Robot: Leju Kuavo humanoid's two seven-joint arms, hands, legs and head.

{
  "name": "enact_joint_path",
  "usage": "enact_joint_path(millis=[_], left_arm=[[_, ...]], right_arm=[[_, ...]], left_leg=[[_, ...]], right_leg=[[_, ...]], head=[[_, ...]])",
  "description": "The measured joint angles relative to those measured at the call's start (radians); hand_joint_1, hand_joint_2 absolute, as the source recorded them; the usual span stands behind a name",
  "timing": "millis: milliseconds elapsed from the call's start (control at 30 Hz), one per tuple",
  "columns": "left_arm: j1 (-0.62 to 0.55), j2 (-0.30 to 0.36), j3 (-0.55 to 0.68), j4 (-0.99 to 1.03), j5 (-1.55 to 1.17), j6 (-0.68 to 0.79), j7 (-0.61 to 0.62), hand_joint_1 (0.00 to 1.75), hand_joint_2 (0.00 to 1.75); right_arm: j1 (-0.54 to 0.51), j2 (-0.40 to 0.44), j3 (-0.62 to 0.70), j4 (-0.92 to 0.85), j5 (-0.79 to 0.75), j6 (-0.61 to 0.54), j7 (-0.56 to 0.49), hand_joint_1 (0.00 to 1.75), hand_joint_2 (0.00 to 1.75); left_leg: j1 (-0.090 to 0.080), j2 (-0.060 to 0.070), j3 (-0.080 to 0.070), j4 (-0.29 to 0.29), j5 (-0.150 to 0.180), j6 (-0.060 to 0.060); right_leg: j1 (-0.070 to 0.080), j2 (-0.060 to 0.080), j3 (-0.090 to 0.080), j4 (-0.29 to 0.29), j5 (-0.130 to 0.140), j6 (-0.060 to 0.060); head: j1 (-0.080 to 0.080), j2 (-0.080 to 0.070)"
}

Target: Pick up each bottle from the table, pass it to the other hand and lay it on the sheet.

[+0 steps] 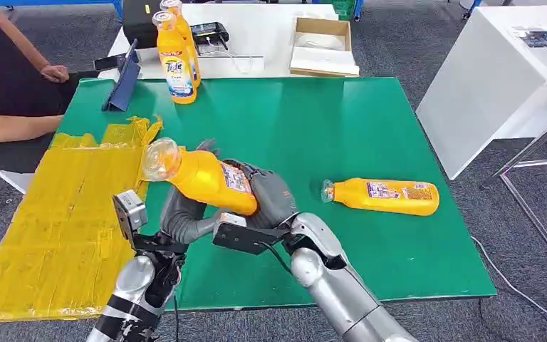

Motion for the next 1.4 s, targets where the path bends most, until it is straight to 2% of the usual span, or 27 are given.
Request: enact_joint_path(millis=[1400], left_arm=[[0.013, -0.042, 0.017, 0.020, 0.007, 0.126, 0.022, 0.00, 1.75]], right_arm=[[-0.026, 0.042, 0.033, 0.098, -0.026, -0.020, 0.014, 1.75, 1.75]], left_leg=[[0.000, 0.001, -0.001, 0.000, 0.000, 0.000]], right_leg=[[0.000, 0.000, -0.002, 0.000, 0.000, 0.000]], head=[[0.000, 0.000]])
